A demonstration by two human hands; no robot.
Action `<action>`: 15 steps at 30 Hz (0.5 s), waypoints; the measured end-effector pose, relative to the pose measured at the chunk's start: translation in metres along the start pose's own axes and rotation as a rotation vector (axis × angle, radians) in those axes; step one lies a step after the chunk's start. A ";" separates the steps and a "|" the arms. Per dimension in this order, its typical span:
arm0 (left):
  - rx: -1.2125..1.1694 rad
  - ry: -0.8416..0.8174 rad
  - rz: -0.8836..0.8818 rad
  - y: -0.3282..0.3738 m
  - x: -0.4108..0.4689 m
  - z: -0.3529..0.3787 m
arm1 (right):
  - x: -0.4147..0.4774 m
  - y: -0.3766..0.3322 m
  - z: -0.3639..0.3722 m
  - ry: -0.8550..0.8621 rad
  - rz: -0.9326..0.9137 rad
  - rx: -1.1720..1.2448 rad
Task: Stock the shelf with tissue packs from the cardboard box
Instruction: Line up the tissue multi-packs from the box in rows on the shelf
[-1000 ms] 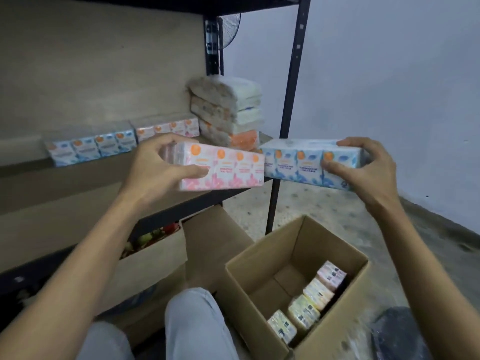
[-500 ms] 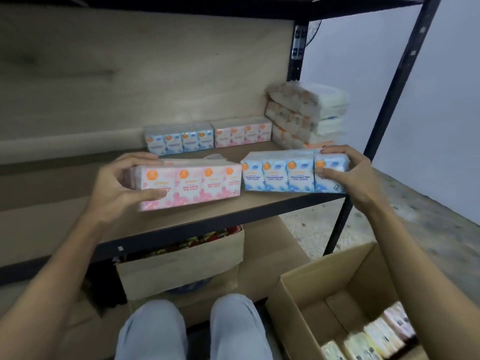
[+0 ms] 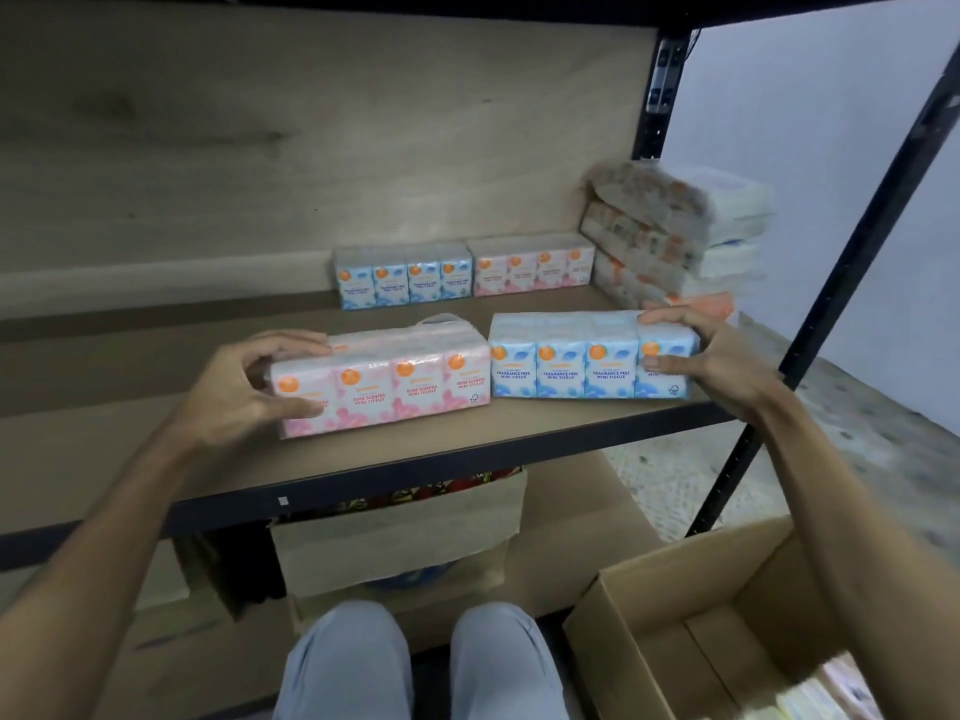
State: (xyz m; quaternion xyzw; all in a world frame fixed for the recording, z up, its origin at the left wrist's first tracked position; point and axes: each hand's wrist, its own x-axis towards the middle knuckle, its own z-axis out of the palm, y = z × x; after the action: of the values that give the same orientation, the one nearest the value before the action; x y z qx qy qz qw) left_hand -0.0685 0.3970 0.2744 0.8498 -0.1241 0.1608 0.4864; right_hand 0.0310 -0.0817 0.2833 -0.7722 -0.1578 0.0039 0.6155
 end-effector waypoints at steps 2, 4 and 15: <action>-0.006 -0.001 -0.028 -0.005 0.001 -0.001 | 0.006 0.002 -0.001 -0.026 0.025 -0.021; 0.001 0.009 -0.049 -0.008 0.003 -0.002 | 0.011 0.005 0.000 -0.047 0.047 -0.034; 0.395 0.054 0.049 0.015 0.007 0.013 | 0.016 -0.012 0.010 0.048 -0.076 -0.545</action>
State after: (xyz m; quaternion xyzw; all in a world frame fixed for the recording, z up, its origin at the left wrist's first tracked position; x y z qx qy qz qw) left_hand -0.0658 0.3781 0.2825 0.9208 -0.0978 0.2165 0.3092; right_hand 0.0411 -0.0656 0.2952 -0.9028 -0.1673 -0.0799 0.3882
